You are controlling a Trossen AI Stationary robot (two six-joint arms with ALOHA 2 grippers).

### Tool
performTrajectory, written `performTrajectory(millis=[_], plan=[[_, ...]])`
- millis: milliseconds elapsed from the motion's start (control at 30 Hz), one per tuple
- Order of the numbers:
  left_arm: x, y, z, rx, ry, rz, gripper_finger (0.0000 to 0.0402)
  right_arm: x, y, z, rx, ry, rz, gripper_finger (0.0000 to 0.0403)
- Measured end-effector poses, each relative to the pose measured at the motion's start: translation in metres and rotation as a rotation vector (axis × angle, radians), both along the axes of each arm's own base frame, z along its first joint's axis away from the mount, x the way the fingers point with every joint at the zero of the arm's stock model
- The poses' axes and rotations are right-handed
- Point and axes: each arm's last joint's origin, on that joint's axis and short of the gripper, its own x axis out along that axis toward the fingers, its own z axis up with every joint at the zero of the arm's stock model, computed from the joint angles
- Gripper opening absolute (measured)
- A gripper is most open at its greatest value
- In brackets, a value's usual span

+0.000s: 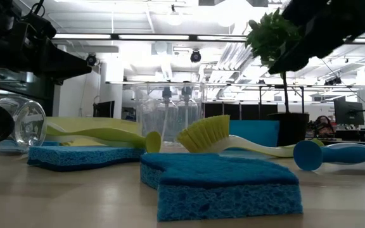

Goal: Pick & Place Kitchen Sink Supplies
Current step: Put the yellow dish brush into the blue bin

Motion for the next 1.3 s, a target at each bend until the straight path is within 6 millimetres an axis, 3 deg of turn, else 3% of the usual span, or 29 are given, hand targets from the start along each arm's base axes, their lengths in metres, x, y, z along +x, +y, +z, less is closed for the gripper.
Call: performTrajectory(millis=[233, 633, 1033, 1300], plan=[[0.000, 0.000, 0.000, 0.000, 0.000, 0.000, 0.0160, 0.010, 0.011, -0.015, -0.003, 0.093, 0.025, 0.0251], [0.000, 0.000, 0.000, 0.000, 0.000, -0.001, 0.0160, 0.050, 0.025, -0.034, -0.112, 0.397, 0.176, 0.0251], [0.000, 0.000, 0.000, 0.000, 0.000, 0.000, 0.0160, 0.058, 0.023, -0.071, -0.192, 0.615, 0.256, 0.0251], [0.000, 0.000, 0.000, 0.000, 0.000, -0.001, 0.0160, 0.059, 0.019, -0.079, -0.268, 0.658, 0.238, 0.0251]])
